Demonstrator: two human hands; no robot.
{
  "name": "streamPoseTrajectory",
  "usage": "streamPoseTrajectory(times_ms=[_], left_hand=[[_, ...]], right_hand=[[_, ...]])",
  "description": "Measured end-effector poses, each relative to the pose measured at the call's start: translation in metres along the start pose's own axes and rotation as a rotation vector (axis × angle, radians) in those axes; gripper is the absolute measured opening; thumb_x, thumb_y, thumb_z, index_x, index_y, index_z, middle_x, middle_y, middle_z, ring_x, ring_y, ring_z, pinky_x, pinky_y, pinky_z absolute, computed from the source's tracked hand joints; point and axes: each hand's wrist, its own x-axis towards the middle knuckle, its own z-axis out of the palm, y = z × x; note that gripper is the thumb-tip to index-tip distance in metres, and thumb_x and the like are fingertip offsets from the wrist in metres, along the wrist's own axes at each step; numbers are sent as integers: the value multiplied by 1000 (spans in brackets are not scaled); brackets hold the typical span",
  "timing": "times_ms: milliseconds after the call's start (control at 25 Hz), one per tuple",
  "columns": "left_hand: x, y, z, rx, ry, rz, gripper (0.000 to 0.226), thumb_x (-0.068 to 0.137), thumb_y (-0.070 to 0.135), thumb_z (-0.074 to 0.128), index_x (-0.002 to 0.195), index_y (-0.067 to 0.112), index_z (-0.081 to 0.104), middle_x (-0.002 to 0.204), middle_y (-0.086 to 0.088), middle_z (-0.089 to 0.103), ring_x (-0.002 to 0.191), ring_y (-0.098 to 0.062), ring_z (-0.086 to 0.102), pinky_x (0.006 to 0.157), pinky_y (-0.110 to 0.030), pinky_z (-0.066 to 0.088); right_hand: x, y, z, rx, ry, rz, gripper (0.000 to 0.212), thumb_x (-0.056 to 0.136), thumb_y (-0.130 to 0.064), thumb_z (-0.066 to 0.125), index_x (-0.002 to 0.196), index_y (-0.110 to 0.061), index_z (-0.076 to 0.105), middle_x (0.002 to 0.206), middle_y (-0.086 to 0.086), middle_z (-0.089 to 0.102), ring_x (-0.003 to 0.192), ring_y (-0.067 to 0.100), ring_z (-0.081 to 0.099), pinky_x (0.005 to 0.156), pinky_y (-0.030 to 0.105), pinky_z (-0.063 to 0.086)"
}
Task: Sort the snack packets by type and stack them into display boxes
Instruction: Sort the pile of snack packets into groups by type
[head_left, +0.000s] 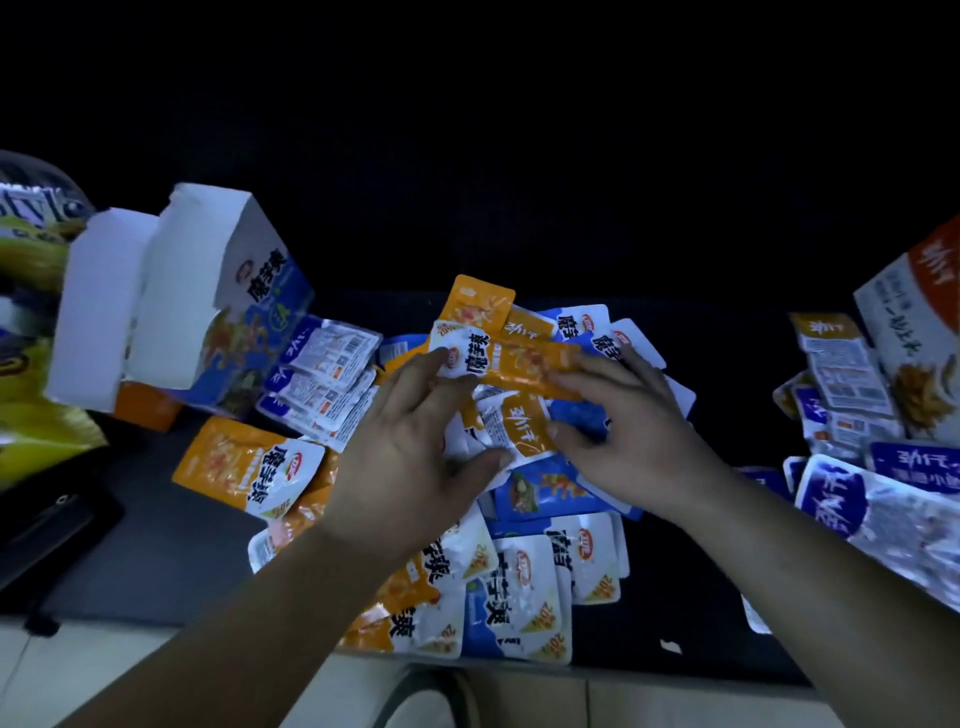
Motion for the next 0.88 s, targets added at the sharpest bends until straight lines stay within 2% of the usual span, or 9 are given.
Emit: streamPoseTrajectory(times_ms=[80, 160, 240, 360, 480, 560, 680, 800, 880], left_hand=[[2, -1, -2, 8, -2, 3, 73, 83, 69, 67, 141, 25, 59, 158, -1, 42, 144, -26, 41, 103, -43, 47], [9, -1, -2, 99, -58, 16, 83, 83, 78, 56, 150, 29, 51, 164, -5, 34, 151, -33, 31, 109, -53, 43], [16, 3, -3, 205, -181, 25, 92, 80, 85, 46, 154, 30, 45, 167, -7, 28, 156, -36, 19, 118, -60, 34], [21, 15, -3, 320, -392, -70, 102, 76, 89, 40, 160, 33, 29, 171, -2, 16, 158, -32, 9, 121, -57, 31], [13, 18, -3, 349, -225, -66, 82, 82, 75, 51, 145, 23, 55, 151, -9, 45, 138, -37, 40, 93, -54, 55], [5, 18, 3, 307, -98, 18, 59, 90, 61, 54, 127, 17, 69, 131, -9, 57, 118, -36, 53, 80, -48, 58], [2, 24, 5, 255, -14, 71, 41, 97, 44, 53, 112, 13, 76, 121, -9, 70, 104, -35, 66, 81, -42, 58], [8, 32, -4, 141, 73, 68, 29, 97, 29, 57, 106, 12, 79, 113, -8, 76, 91, -32, 74, 74, -42, 63], [7, 42, -11, 92, 130, 85, 22, 95, 22, 60, 102, 12, 79, 115, -6, 75, 96, -30, 72, 78, -41, 62]], right_hand=[[-14, 6, -6, 26, 48, -94, 47, 93, -34, 71, 138, -37, 59, 148, -21, 46, 148, 16, 30, 120, 43, 32], [-24, 9, -13, 76, 101, -113, 42, 94, -26, 71, 135, -32, 64, 137, -23, 51, 133, 7, 47, 108, 32, 45], [-27, 12, -16, 57, 142, -89, 47, 94, -26, 70, 139, -33, 60, 140, -23, 49, 133, 7, 47, 104, 31, 46], [-30, 16, -14, 47, 66, 39, 71, 93, -34, 71, 155, -40, 37, 158, -20, 36, 147, 8, 31, 111, 30, 37], [-34, 23, -12, 130, 42, 106, 79, 91, -36, 72, 158, -42, 30, 159, -21, 38, 147, 7, 34, 116, 38, 40], [-35, 25, -15, 225, 38, 137, 76, 91, -35, 72, 155, -45, 33, 156, -23, 40, 145, 6, 37, 115, 42, 43], [-37, 21, -18, 270, 31, 139, 68, 91, -35, 73, 151, -44, 41, 151, -25, 43, 142, 4, 40, 115, 43, 42], [-37, 17, -22, 317, 5, 150, 66, 88, -41, 75, 147, -47, 45, 146, -27, 47, 138, 2, 45, 113, 43, 43], [-37, 12, -28, 447, -16, 183, 67, 86, -44, 78, 142, -55, 44, 145, -29, 49, 137, -1, 45, 113, 43, 45]])
